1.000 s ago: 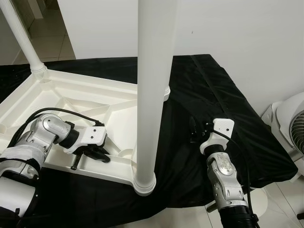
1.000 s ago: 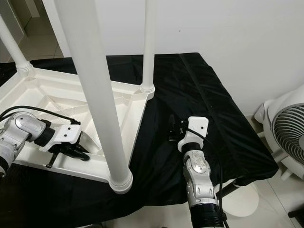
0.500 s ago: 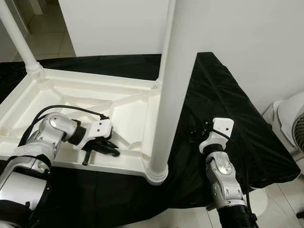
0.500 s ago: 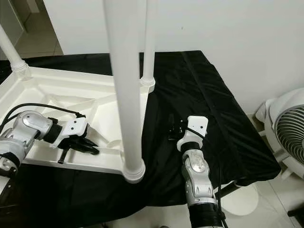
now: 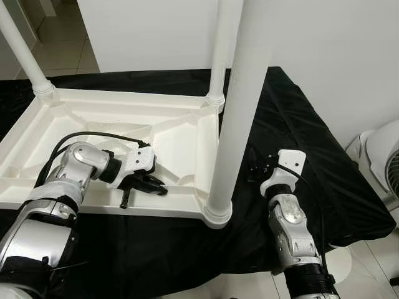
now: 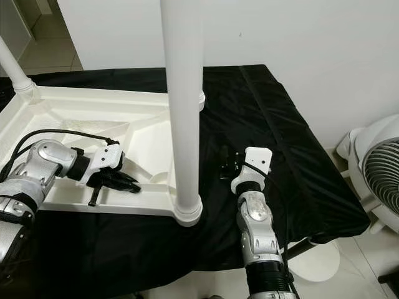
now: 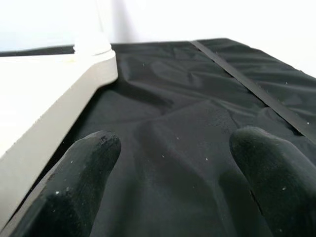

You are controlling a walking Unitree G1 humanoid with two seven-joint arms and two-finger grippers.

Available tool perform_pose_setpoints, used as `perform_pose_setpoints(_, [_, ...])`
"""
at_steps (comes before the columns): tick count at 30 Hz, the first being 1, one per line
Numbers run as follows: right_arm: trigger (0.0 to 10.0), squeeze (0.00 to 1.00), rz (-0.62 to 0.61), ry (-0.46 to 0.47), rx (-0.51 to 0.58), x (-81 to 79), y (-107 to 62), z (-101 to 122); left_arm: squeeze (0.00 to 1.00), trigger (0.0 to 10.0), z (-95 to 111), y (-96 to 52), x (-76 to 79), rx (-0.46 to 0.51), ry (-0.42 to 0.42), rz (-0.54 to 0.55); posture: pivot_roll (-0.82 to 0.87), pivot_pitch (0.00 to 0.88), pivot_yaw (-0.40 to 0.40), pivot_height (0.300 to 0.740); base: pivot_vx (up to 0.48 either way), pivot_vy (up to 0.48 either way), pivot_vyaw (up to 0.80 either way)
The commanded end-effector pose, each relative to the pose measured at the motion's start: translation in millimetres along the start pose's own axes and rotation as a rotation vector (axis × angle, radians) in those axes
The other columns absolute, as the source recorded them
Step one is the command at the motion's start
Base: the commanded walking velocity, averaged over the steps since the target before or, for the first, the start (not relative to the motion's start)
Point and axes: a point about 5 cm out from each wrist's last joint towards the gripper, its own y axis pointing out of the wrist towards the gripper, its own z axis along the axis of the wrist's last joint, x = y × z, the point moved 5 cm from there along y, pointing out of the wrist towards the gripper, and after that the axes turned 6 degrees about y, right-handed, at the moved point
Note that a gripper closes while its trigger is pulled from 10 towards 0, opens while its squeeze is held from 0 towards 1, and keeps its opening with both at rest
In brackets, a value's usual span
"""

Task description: Building children table

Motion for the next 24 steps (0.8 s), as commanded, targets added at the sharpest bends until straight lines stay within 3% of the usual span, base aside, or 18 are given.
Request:
perform_pose_setpoints(1, [10.0,0.0,-0.011,-0.001,-0.027,0.6,-0.3,-6,0.0,10.0,-6,-32.6,-76.4,0.019,-0.109,0.886,0.15,0.073,-0.038,0.74,0.0,0.0,0.0])
perform_pose_setpoints(2, [10.0,0.0,-0.017,-0.006,-0.035,1.4,0.4,-6,0.0,10.0,-4,-34.7,-79.0,0.022,-0.111,0.912,0.14,0.074,-0.039,0.74,0.0,0.0,0.0])
perform_pose_setpoints(3, [10.0,0.0,-0.023,-0.014,-0.048,3.0,1.5,-7,0.06,10.0,-2,-37.9,-81.7,0.037,-0.128,0.951,0.15,0.074,-0.043,0.74,0.0,0.0,0.0])
perform_pose_setpoints(4, [10.0,0.0,-0.028,-0.023,-0.058,4.6,2.3,-8,0.69,10.0,0,-38.5,-82.1,0.065,-0.152,0.963,0.15,0.075,-0.045,0.74,0.0,0.0,0.0])
perform_pose_setpoints(5, [10.0,0.0,-0.031,-0.029,-0.064,5.7,2.8,-9,0.69,10.0,1,-38.8,-82.1,0.083,-0.17,0.968,0.15,0.075,-0.045,0.74,0.0,0.0,0.0])
perform_pose_setpoints(6, [10.0,0.0,-0.03,-0.04,-0.063,6.3,3.5,-9,1.0,10.0,1,-38.5,-80.7,0.081,-0.164,0.974,0.15,0.075,-0.046,0.74,0.0,0.0,0.0])
perform_pose_setpoints(16, [10.0,0.0,0.01,-0.055,-0.033,3.6,4.3,-5,1.0,10.0,4,-43.0,-77.6,0.046,-0.118,1.018,0.15,0.077,-0.055,0.74,0.0,0.0,0.0])
perform_pose_setpoints(17, [10.0,0.0,0.029,-0.047,-0.035,2.5,2.9,-5,0.62,10.0,7,-47.9,-77.6,0.057,-0.115,1.04,0.16,0.076,-0.058,0.74,0.0,0.0,0.0])
perform_pose_setpoints(18, [10.0,0.0,0.029,-0.047,-0.035,2.5,2.9,-5,0.62,10.0,7,-47.9,-77.6,0.057,-0.115,1.04,0.16,0.076,-0.058,0.74,0.0,0.0,0.0])
perform_pose_setpoints(19, [10.0,0.0,0.041,-0.038,-0.037,3.0,0.6,-6,0.0,10.0,11,-53.9,-76.6,0.071,-0.105,1.065,0.16,0.075,-0.058,0.74,0.0,0.0,0.0])
perform_pose_setpoints(20, [10.0,0.0,0.042,-0.034,-0.037,6.5,-1.7,-6,0.0,10.0,15,-61.9,-73.9,0.095,-0.111,1.097,0.16,0.072,-0.061,0.74,0.0,0.0,0.0])
perform_pose_setpoints(24, [10.0,0.0,0.04,-0.032,-0.035,9.7,-3.4,-6,0.0,10.0,18,-68.6,-71.4,0.115,-0.11,1.126,0.16,0.07,-0.061,0.74,0.0,0.0,0.0])
